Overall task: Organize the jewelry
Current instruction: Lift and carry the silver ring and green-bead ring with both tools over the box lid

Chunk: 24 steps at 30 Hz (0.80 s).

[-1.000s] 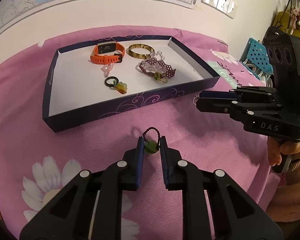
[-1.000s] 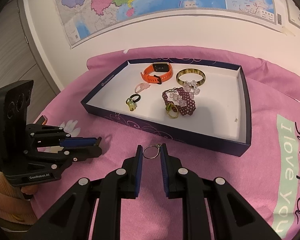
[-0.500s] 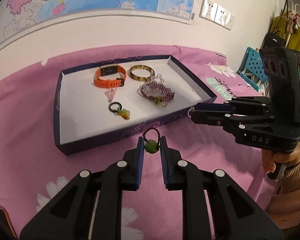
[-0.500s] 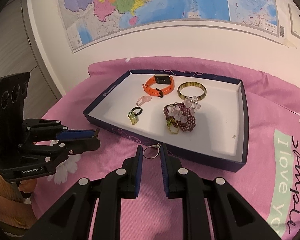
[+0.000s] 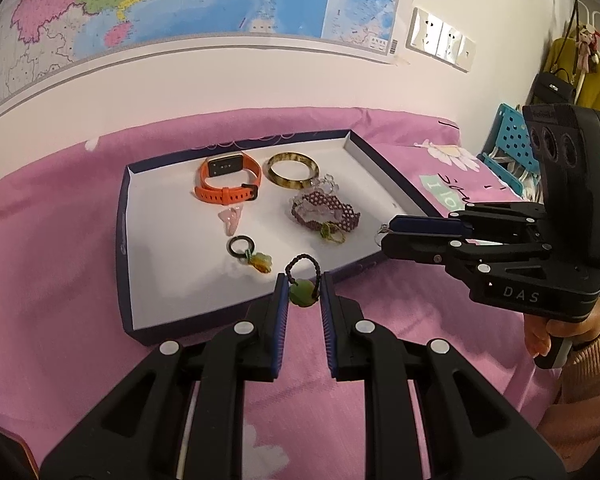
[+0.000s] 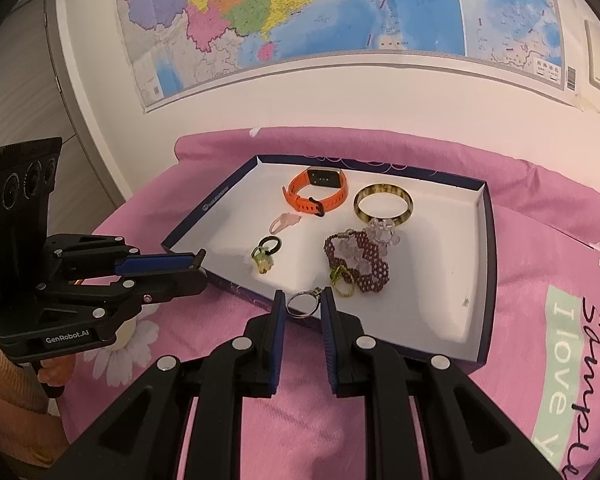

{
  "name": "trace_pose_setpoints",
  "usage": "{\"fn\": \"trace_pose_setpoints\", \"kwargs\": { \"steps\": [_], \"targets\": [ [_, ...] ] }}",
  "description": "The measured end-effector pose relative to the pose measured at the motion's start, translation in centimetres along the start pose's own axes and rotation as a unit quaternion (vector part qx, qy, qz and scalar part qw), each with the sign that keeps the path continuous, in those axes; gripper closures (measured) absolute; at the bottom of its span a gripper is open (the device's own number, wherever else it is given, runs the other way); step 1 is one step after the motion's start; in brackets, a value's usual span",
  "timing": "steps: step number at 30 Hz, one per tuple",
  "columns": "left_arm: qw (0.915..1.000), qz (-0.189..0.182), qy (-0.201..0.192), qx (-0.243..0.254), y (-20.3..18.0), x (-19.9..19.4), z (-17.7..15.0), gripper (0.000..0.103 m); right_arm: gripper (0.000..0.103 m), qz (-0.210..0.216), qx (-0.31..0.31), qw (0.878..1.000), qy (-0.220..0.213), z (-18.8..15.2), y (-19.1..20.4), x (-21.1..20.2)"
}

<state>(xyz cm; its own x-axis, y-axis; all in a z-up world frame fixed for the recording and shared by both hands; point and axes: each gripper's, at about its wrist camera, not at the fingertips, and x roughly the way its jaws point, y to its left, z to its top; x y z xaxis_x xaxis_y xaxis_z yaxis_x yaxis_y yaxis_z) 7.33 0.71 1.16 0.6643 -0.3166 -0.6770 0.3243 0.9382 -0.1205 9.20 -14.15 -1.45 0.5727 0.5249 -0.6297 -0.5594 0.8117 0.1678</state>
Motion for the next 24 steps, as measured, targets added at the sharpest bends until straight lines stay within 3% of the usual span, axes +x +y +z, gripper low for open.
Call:
{"fn": "trace_pose_setpoints", "kwargs": {
  "steps": [24],
  "targets": [
    [0.9999, 0.013, 0.007, -0.009, 1.0, 1.9, 2.0, 0.087, 0.087, -0.003, -0.001, 1.000, 0.003, 1.8, -1.0, 1.9]
  ]
}}
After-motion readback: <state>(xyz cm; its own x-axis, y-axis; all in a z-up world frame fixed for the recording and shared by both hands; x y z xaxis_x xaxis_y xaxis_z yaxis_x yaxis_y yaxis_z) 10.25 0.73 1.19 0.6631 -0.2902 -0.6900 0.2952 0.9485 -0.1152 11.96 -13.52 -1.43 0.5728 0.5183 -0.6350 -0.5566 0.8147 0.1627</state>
